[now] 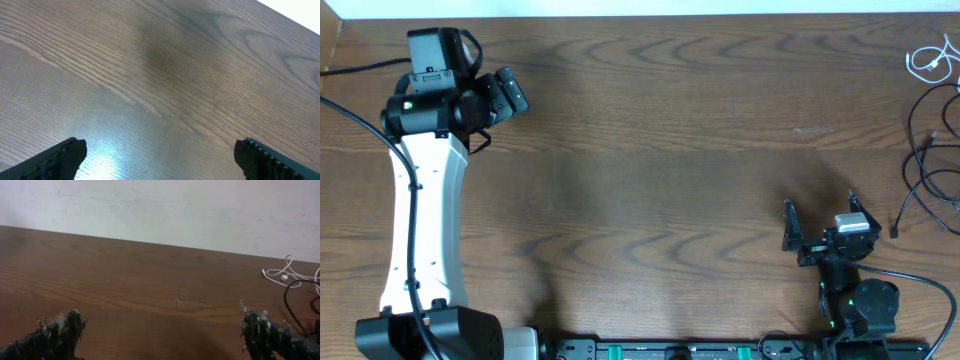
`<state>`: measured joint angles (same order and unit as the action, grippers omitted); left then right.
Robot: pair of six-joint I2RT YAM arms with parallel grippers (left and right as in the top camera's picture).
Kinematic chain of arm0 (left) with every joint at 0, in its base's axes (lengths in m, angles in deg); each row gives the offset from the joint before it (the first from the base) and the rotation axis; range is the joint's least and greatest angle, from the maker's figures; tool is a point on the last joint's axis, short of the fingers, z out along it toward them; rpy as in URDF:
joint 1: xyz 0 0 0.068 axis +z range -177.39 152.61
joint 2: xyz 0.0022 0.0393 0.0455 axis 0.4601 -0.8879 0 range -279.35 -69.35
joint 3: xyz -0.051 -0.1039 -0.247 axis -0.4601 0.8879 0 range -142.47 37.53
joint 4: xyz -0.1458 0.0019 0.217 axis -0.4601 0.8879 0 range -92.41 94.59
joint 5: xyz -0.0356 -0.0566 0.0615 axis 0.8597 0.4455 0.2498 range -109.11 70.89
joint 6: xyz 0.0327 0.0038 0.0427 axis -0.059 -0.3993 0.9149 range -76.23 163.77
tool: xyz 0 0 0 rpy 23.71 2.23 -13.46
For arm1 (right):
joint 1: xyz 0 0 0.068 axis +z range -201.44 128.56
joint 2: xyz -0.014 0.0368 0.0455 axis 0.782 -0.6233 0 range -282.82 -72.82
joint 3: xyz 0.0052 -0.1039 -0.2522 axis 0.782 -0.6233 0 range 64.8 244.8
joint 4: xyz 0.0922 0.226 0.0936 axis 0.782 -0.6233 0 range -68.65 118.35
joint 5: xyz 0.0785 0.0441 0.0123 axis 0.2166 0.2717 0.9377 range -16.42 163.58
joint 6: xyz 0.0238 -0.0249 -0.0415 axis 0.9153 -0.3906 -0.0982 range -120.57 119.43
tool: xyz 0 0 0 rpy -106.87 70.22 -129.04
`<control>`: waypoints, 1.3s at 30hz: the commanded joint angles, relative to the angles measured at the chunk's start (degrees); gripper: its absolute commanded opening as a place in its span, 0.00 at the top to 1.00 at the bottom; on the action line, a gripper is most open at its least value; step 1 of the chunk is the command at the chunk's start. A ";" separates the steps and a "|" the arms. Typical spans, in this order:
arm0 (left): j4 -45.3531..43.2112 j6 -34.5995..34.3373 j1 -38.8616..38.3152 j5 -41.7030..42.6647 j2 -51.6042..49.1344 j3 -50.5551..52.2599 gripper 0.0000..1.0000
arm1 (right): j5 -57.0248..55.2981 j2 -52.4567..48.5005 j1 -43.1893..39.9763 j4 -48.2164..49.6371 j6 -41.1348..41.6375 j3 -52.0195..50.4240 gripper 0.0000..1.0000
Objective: Untangle cables
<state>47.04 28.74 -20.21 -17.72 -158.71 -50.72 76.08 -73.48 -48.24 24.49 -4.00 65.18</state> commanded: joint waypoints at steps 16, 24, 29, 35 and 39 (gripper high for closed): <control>0.02 0.09 0.13 0.09 -0.50 -0.81 0.01 | -0.66 0.35 0.39 -0.31 -0.28 -0.07 0.01; 0.02 0.09 0.13 0.09 -0.50 -0.81 0.01 | -0.66 0.35 0.39 -0.31 -0.28 -0.07 0.01; 0.39 0.11 0.15 0.07 -0.50 -0.81 0.01 | -0.66 0.35 0.39 -0.31 -0.28 -0.07 0.01; 1.33 0.11 0.15 0.07 0.92 0.02 0.01 | -0.66 0.35 0.39 -0.31 -0.28 -0.07 0.01; 1.84 0.11 0.13 0.07 2.93 1.05 0.01 | -0.66 0.35 0.39 -0.31 -0.28 -0.07 0.01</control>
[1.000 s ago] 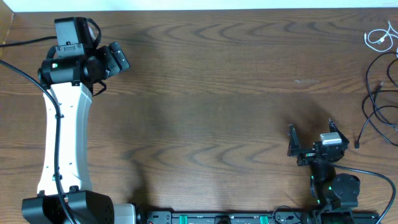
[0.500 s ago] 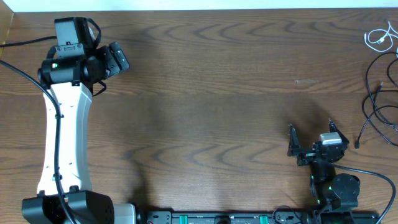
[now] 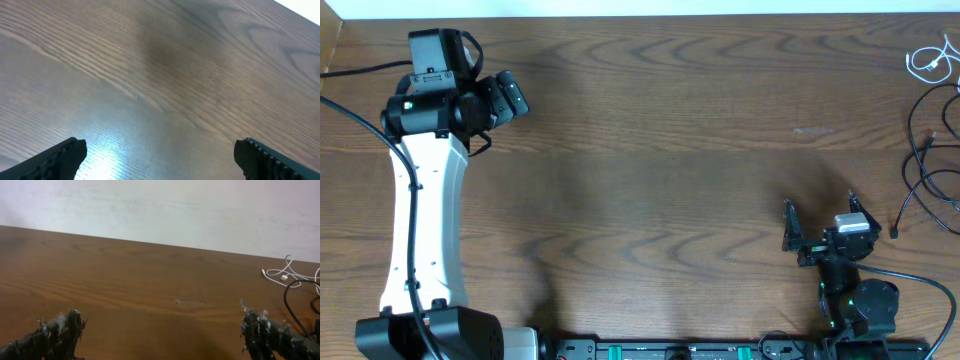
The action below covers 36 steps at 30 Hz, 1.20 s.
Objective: Untangle cables
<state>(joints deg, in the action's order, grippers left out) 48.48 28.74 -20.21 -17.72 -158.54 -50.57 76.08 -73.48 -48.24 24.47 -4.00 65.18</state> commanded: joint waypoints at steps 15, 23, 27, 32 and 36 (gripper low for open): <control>-17.77 0.35 0.15 0.00 24.00 29.77 0.01 | -0.66 0.35 0.39 -0.28 -0.28 -0.07 0.01; -40.22 2.38 0.15 -0.57 41.18 52.68 0.01 | -0.66 0.35 0.39 -0.28 -0.28 -0.07 0.01; -50.16 4.96 0.13 -0.55 48.72 63.06 0.01 | -0.66 0.35 0.39 -0.31 -0.28 -0.07 0.01; -64.72 15.50 0.13 2.73 62.03 78.40 0.01 | -0.66 0.35 0.39 -0.31 -0.28 -0.07 0.01; -69.18 18.23 0.13 2.40 68.41 84.37 0.01 | -0.66 0.35 0.39 -0.31 -0.28 -0.07 0.01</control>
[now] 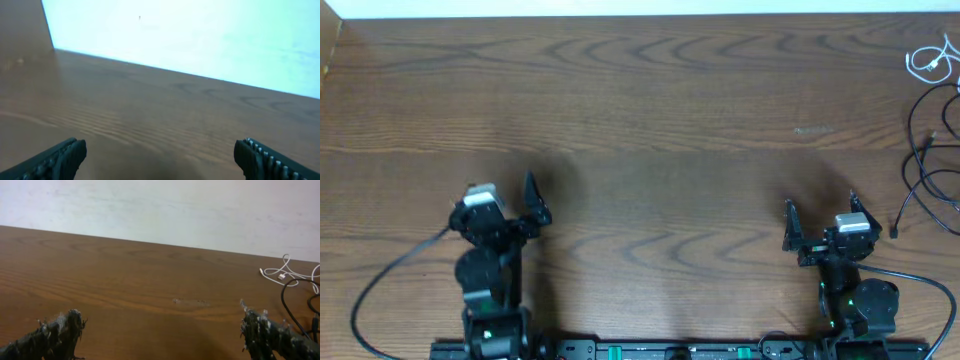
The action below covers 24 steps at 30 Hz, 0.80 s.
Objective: Untangle cables
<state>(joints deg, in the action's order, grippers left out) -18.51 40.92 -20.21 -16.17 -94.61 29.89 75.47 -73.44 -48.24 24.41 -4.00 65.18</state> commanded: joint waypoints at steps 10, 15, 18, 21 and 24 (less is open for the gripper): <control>3.52 7.39 0.09 -1.01 16.06 7.41 0.01 | -0.04 0.31 0.39 -0.24 -0.28 -0.07 0.01; 10.51 7.39 0.09 -1.03 19.58 7.41 0.01 | -0.04 0.31 0.39 -0.22 -0.28 -0.07 0.01; 14.14 7.39 0.09 -1.03 21.73 7.41 0.01 | -0.04 0.31 0.39 -0.22 -0.28 -0.07 0.01; 18.25 7.37 0.09 -1.03 24.06 7.41 0.01 | -0.04 0.31 0.39 -0.22 -0.28 -0.07 0.01; 20.13 7.34 0.09 -1.03 25.18 7.41 0.01 | -0.04 0.31 0.39 -0.22 -0.28 -0.07 0.01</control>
